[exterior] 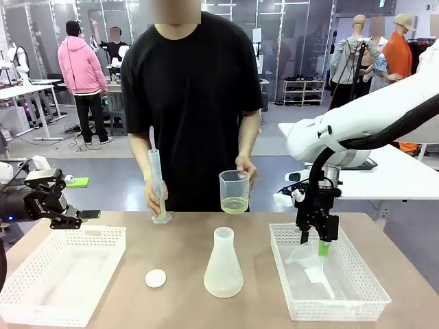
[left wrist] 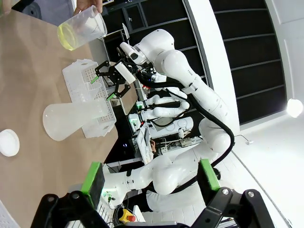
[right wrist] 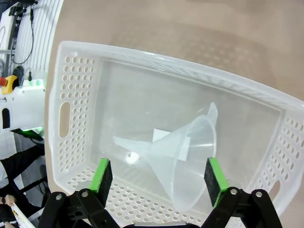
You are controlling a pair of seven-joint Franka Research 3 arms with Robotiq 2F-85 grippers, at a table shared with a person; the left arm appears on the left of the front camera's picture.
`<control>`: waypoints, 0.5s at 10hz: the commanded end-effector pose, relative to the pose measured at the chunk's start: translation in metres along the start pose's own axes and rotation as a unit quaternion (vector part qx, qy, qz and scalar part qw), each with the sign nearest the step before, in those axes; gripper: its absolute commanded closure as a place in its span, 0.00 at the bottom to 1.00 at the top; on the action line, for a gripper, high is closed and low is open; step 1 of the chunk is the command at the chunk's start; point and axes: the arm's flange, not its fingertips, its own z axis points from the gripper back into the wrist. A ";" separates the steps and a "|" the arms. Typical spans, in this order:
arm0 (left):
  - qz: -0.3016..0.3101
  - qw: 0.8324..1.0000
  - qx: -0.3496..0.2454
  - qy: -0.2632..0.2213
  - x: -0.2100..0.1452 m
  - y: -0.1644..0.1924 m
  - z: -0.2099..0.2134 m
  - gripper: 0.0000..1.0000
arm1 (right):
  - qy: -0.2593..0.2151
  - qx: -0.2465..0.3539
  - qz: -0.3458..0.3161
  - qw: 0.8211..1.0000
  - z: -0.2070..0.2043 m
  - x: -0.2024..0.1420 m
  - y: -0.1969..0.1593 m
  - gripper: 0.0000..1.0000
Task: Prepare the solutions needed for the experiment.
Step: Pick up the Plastic Funnel and insert it into the Big flask.
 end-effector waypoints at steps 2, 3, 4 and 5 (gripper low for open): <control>0.001 1.000 -0.005 0.004 -0.001 -0.002 0.001 0.00 | 0.026 0.033 -0.010 0.999 0.001 0.003 -0.008 0.13; 0.001 1.000 -0.005 0.004 -0.001 -0.002 0.001 0.00 | 0.032 0.029 -0.008 0.999 0.000 0.004 -0.009 0.24; 0.001 1.000 -0.005 0.004 -0.001 -0.002 0.001 0.00 | 0.037 0.030 -0.011 0.999 0.000 0.003 -0.010 0.33; 0.001 1.000 -0.005 0.004 -0.001 -0.002 0.001 0.00 | 0.040 0.029 -0.013 0.999 0.000 0.003 -0.011 0.44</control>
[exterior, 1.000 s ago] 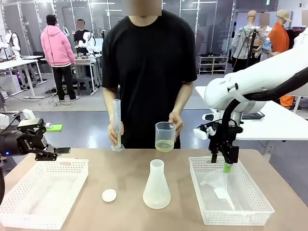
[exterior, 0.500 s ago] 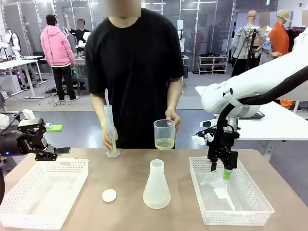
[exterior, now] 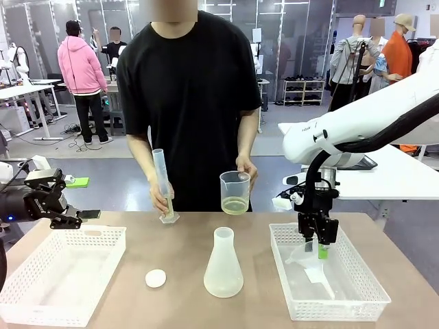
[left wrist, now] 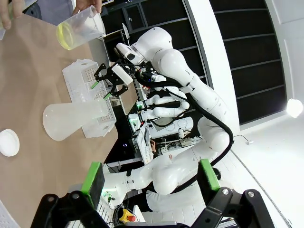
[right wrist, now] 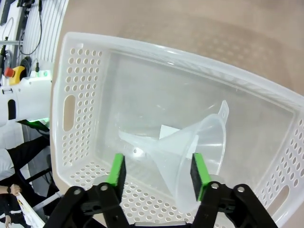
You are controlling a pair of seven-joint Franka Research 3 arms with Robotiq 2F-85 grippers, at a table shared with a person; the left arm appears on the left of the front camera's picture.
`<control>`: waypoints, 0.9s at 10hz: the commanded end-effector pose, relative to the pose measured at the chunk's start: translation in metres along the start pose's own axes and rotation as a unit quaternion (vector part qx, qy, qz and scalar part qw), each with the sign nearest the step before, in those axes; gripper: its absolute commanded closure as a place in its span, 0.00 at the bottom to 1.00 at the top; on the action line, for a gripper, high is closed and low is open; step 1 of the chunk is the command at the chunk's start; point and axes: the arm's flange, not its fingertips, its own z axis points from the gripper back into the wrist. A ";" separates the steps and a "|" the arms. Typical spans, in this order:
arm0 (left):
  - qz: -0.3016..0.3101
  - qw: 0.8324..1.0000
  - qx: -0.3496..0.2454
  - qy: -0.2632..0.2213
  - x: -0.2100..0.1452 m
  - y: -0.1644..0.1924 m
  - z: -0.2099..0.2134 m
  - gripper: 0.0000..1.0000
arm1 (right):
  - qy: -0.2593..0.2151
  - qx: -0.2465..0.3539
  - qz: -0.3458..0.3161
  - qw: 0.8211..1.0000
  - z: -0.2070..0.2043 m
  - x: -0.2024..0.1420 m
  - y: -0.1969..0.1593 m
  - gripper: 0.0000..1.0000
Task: Prepare the solutions needed for the experiment.
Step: Pick up the Plastic Funnel and insert it into the Big flask.
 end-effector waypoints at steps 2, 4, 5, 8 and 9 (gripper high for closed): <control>0.001 1.000 -0.005 0.004 -0.001 -0.002 0.001 0.00 | 0.015 0.004 -0.012 1.000 0.005 0.000 -0.006 0.63; 0.001 1.000 -0.005 0.004 -0.001 -0.002 0.001 0.00 | 0.018 0.004 -0.008 1.000 0.007 0.000 -0.006 0.83; 0.001 1.000 -0.005 0.004 -0.001 -0.002 0.001 0.00 | 0.019 0.005 -0.004 1.000 0.007 0.000 -0.007 0.92; 0.001 1.000 -0.005 0.004 -0.001 -0.002 0.001 0.00 | 0.020 0.007 0.003 1.000 0.007 -0.001 -0.006 1.00; 0.001 1.000 -0.005 0.004 -0.001 -0.002 0.001 0.00 | 0.021 0.009 0.003 1.000 0.007 0.000 -0.006 1.00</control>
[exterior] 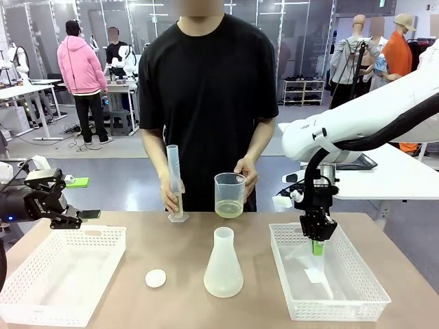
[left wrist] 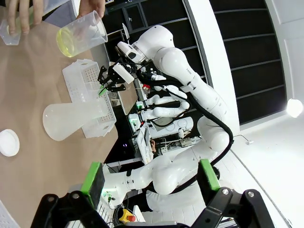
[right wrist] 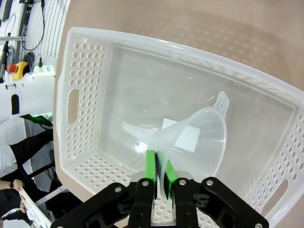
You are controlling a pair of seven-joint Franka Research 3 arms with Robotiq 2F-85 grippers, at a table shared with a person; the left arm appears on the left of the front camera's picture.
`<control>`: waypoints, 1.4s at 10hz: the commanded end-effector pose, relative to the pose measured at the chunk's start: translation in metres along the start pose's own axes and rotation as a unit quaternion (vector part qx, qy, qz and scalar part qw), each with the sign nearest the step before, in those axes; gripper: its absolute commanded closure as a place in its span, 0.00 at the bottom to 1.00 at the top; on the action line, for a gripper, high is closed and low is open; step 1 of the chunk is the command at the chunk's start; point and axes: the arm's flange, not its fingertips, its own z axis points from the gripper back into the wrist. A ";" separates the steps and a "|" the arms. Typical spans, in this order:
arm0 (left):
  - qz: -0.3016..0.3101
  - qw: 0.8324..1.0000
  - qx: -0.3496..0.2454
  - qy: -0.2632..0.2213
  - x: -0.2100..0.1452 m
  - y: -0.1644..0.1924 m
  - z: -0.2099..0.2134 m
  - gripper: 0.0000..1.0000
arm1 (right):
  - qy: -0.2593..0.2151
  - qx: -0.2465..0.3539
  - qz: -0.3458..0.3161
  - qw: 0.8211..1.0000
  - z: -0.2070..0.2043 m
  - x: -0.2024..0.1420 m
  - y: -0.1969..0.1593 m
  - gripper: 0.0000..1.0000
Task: Prepare the solutions needed for the experiment.
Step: Pick up the Plastic Funnel and insert it into the Big flask.
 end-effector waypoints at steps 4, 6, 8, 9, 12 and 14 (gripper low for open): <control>0.001 1.000 -0.005 0.004 -0.001 -0.002 0.001 0.00 | 0.040 -0.091 -0.041 0.994 0.033 0.016 0.039 1.00; 0.001 1.000 -0.005 0.004 -0.001 -0.002 0.001 0.00 | 0.066 -0.160 -0.072 0.982 0.056 0.028 0.071 1.00; 0.001 1.000 -0.005 0.004 -0.001 -0.002 0.001 0.00 | 0.086 -0.239 -0.089 0.963 0.075 0.039 0.103 1.00; 0.001 1.000 -0.005 0.004 -0.001 -0.002 0.001 0.00 | 0.090 -0.289 -0.102 0.948 0.087 0.043 0.120 1.00; 0.001 1.000 -0.005 0.004 -0.001 -0.002 0.001 0.00 | 0.100 -0.397 -0.129 0.903 0.107 0.057 0.170 1.00; 0.001 1.000 -0.005 0.004 -0.001 -0.002 0.001 0.00 | 0.102 -0.427 -0.134 0.888 0.109 0.064 0.190 1.00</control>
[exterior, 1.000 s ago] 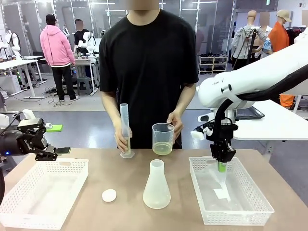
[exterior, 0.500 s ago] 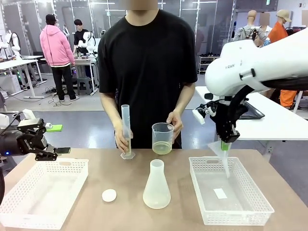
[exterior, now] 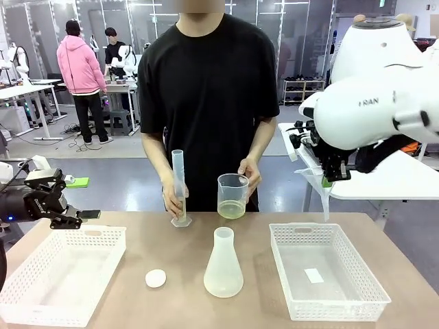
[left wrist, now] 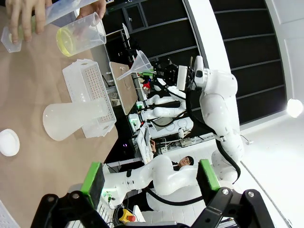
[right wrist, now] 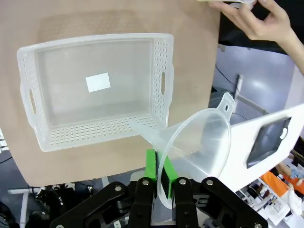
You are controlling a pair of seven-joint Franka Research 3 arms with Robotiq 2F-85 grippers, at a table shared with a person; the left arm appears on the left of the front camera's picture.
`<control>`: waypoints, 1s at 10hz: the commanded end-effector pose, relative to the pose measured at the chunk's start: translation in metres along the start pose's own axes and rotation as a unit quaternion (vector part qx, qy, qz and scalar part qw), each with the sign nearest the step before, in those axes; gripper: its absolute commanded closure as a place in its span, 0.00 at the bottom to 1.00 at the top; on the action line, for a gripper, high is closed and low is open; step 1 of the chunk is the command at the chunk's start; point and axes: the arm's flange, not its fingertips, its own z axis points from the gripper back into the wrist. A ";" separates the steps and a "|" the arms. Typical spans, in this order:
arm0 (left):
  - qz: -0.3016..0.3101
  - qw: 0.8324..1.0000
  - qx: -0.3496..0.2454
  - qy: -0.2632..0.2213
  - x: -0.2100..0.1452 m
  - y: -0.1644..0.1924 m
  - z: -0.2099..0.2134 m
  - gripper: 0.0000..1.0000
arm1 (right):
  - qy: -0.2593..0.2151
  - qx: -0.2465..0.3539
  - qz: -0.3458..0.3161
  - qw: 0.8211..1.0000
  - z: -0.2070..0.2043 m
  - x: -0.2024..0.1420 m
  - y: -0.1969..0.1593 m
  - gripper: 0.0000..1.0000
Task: Prepare the solutions needed for the experiment.
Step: Pick up the Plastic Funnel and insert it into the Big flask.
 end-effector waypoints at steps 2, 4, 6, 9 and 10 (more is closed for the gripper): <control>0.001 1.000 -0.005 0.004 0.000 -0.002 0.001 0.00 | 0.001 -0.038 -0.035 0.999 0.000 -0.001 0.020 1.00; 0.001 1.000 -0.005 0.004 0.000 -0.002 0.001 0.00 | 0.001 -0.014 -0.005 1.000 0.004 0.001 0.008 1.00; 0.001 1.000 -0.005 0.004 0.000 -0.002 0.001 0.00 | 0.001 -0.014 -0.005 1.000 0.004 0.001 0.008 1.00; 0.001 1.000 -0.005 0.004 0.000 -0.002 0.001 0.00 | 0.001 -0.014 -0.005 1.000 0.004 0.001 0.008 1.00; 0.001 1.000 -0.005 0.004 0.000 -0.002 0.001 0.00 | 0.001 -0.014 -0.005 1.000 0.004 0.001 0.008 1.00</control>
